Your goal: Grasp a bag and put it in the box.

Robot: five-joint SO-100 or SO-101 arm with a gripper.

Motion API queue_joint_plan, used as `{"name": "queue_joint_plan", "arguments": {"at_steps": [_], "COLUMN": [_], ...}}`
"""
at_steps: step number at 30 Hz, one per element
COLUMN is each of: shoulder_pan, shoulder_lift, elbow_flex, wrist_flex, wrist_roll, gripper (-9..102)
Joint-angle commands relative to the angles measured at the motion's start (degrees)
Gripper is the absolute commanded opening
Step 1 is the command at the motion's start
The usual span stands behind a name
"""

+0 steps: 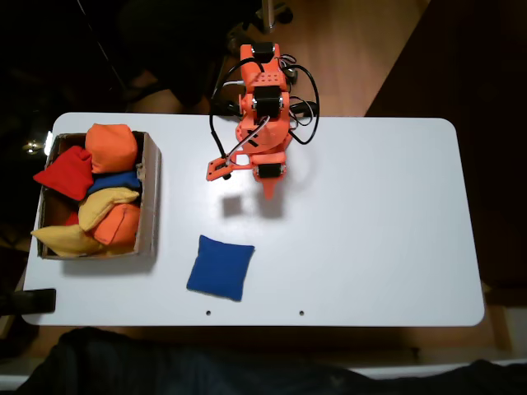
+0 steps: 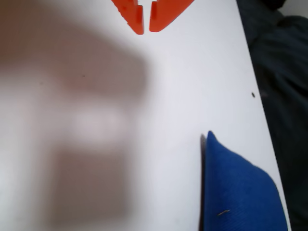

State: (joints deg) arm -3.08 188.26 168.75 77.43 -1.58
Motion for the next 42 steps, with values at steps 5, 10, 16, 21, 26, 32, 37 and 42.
{"name": "queue_joint_plan", "arguments": {"at_steps": [5, 10, 16, 21, 26, 32, 37, 42], "shoulder_pan": [0.0, 0.0, 0.0, 0.0, 0.0, 0.0, -0.2, -0.9], "shoulder_lift": [0.6, 0.6, 0.6, 0.6, 0.6, 0.6, 0.6, 0.6], "elbow_flex": [-0.9, -0.9, -0.9, -0.9, -0.9, -0.9, -0.9, -0.9], "wrist_flex": [0.1, 0.1, 0.1, 0.1, 0.1, 0.1, 0.1, 0.1], "wrist_roll": [0.2, 0.2, 0.2, 0.2, 0.2, 0.2, -0.1, -0.6], "gripper": [0, 0, 0, 0, 0, 0, 0, 0]}}
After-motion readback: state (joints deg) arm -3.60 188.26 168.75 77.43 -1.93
